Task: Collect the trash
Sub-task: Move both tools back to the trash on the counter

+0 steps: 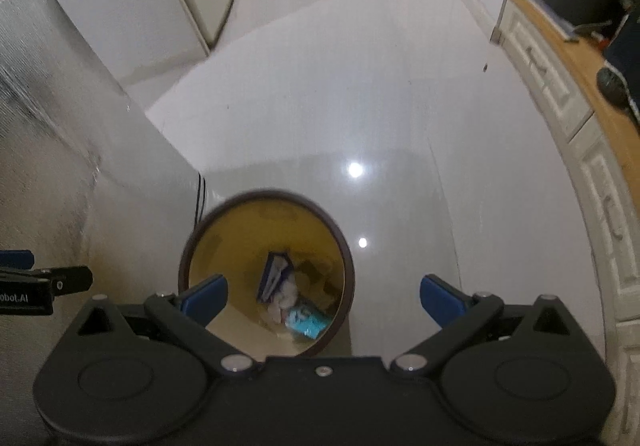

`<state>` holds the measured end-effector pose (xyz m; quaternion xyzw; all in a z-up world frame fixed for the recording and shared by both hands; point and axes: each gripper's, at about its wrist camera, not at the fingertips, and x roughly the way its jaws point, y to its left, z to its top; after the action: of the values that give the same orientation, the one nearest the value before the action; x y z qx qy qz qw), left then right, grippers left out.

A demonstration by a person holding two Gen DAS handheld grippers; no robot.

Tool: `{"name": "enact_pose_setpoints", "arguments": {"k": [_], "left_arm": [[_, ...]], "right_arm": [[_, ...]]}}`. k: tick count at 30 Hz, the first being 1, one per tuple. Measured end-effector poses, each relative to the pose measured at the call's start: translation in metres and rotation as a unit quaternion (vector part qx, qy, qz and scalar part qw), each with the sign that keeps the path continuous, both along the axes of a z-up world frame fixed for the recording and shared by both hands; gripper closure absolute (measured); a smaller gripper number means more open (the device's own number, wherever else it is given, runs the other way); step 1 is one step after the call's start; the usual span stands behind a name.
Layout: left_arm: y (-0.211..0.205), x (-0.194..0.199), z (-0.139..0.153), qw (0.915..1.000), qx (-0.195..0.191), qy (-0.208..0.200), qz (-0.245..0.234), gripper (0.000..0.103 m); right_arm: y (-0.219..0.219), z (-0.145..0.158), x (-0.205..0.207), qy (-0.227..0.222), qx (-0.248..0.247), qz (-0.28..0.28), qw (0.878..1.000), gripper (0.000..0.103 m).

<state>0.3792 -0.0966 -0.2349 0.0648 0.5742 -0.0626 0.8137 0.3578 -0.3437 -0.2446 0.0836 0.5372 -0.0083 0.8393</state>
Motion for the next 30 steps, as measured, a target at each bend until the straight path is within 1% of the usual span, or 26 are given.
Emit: {"name": "enact_pose_setpoints", "arguments": {"k": [4, 7, 11, 17, 25, 30], "left_arm": [[-0.002, -0.01, 0.028, 0.9995, -0.004, -0.033, -0.003, 0.0], [-0.005, -0.021, 0.054, 0.998, -0.01, -0.062, -0.007, 0.0], [-0.007, -0.036, 0.085, 0.9947, -0.018, -0.101, -0.009, 0.0], [-0.005, -0.058, 0.123, 0.9889, -0.029, -0.146, -0.01, 0.0], [0.002, -0.092, 0.174, 0.9764, -0.058, -0.208, -0.008, 0.0], [0.007, -0.116, 0.207, 0.9644, -0.07, -0.255, -0.004, 0.0]], "right_arm": [[-0.004, 0.027, -0.011, -0.034, -0.005, -0.003, 0.999, 0.0], [-0.004, 0.05, -0.019, -0.064, -0.013, -0.002, 0.998, 0.0], [-0.005, 0.081, -0.033, -0.105, -0.01, -0.007, 0.994, 0.0], [-0.005, 0.122, -0.057, -0.161, -0.019, -0.016, 0.987, 0.0], [-0.002, 0.165, -0.086, -0.22, -0.032, -0.012, 0.975, 0.0], [0.004, 0.196, -0.108, -0.264, -0.031, -0.015, 0.964, 0.0]]}}
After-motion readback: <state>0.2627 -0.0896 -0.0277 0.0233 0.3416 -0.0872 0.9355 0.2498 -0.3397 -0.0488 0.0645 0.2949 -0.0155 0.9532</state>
